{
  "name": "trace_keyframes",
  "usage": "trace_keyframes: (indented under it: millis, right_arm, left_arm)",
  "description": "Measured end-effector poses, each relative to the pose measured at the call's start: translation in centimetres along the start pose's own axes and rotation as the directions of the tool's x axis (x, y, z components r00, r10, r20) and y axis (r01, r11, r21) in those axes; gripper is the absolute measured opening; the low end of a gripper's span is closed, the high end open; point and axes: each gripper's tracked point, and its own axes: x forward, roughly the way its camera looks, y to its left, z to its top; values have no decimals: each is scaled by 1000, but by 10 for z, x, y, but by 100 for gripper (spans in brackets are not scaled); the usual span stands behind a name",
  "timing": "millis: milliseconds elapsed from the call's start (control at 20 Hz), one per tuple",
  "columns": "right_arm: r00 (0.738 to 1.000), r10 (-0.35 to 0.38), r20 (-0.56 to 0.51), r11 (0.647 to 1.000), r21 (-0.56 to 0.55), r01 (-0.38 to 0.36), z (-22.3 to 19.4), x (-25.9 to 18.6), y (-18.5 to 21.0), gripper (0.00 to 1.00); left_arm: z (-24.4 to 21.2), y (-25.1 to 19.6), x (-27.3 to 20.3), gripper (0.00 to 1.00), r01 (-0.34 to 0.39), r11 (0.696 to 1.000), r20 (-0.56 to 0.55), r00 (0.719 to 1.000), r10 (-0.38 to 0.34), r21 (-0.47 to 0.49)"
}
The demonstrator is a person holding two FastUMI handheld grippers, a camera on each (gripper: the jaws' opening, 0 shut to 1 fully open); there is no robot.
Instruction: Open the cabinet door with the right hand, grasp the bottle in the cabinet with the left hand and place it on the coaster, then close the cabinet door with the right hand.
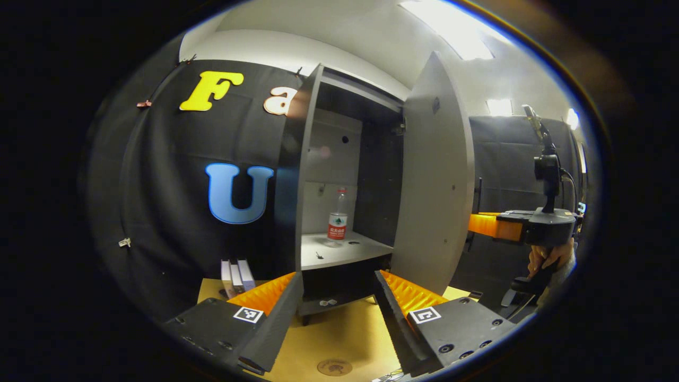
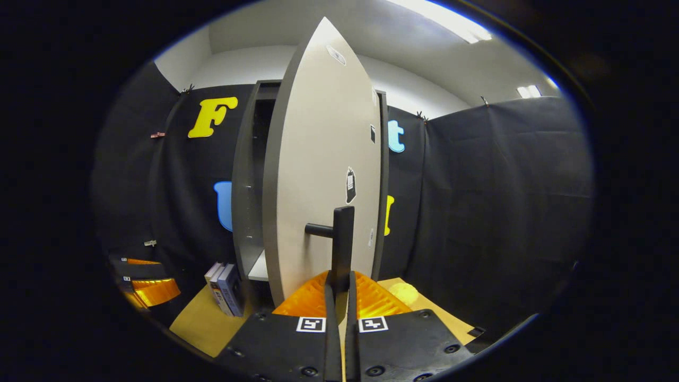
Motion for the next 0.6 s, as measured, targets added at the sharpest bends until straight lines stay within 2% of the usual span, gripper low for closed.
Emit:
trace_keyframes:
  millis: [200,350,600]
  right_arm:
    - [1000,-16,-20,998,-56,15,-3,-5,-35,7]
    - [1000,-18,-22,988,-155,14,-5,-4,-61,7]
    - [996,81,-37,989,-118,-85,-6,-4,-96,7]
  left_arm:
    - [-1,-29,29,85,29,1000,-5,1000,-29,4]
    - [0,-51,59,85,34,999,-6,999,-34,-5]
    - [0,-78,114,85,1,1000,-4,1000,-1,-2]
